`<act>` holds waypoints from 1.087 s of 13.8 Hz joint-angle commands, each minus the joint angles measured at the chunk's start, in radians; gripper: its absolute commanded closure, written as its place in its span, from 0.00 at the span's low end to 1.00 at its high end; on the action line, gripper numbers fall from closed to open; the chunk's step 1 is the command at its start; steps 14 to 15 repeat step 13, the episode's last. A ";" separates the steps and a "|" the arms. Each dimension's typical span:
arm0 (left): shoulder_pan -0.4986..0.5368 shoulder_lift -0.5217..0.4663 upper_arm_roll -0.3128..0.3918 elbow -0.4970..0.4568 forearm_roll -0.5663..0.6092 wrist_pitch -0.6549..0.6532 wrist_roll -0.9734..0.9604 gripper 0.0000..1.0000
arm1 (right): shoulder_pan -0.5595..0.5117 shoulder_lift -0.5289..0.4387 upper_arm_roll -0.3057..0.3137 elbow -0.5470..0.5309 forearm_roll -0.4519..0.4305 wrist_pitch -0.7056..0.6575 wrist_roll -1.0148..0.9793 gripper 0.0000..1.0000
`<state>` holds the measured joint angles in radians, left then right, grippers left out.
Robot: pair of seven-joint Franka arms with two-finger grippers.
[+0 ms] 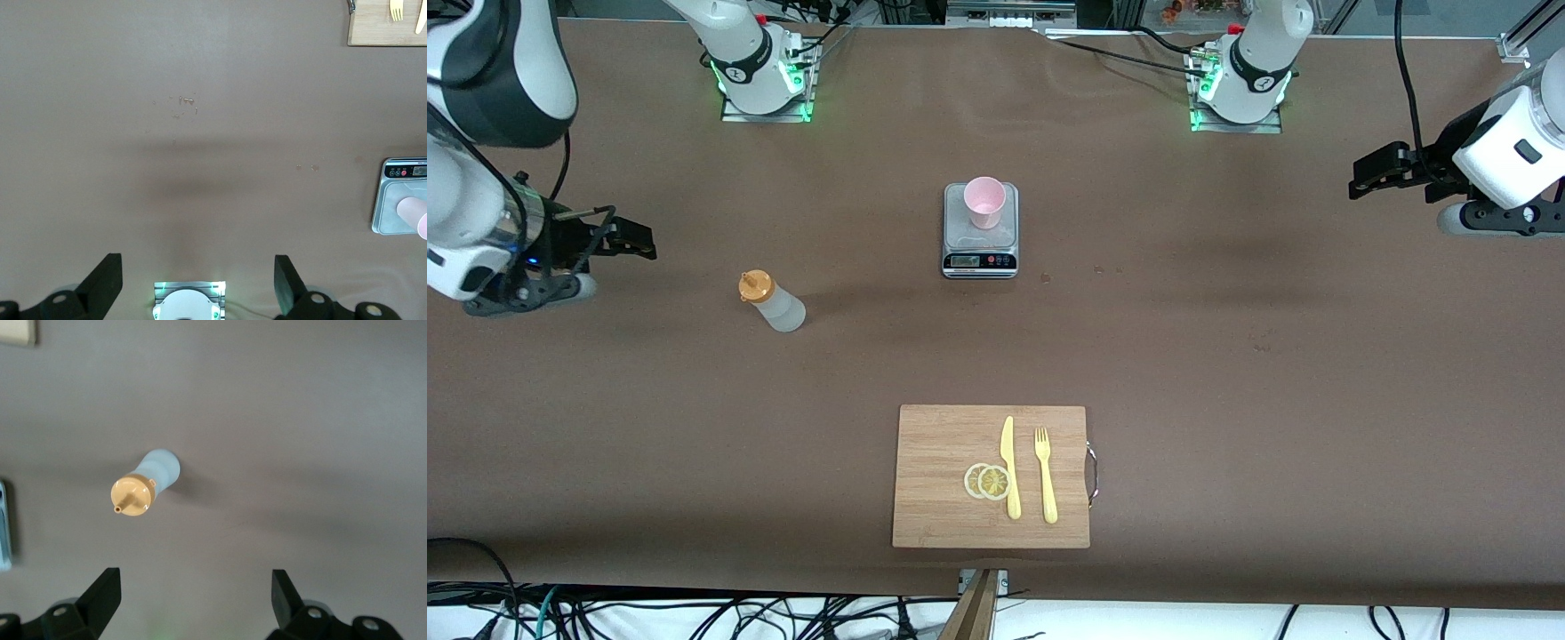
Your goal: Add sauce to pink cup with both arms
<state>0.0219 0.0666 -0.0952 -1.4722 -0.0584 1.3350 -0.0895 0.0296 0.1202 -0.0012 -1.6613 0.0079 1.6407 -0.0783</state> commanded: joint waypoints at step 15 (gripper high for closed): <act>-0.002 0.002 -0.003 0.007 0.020 0.004 0.014 0.00 | 0.001 -0.116 -0.092 0.074 -0.003 -0.190 0.158 0.00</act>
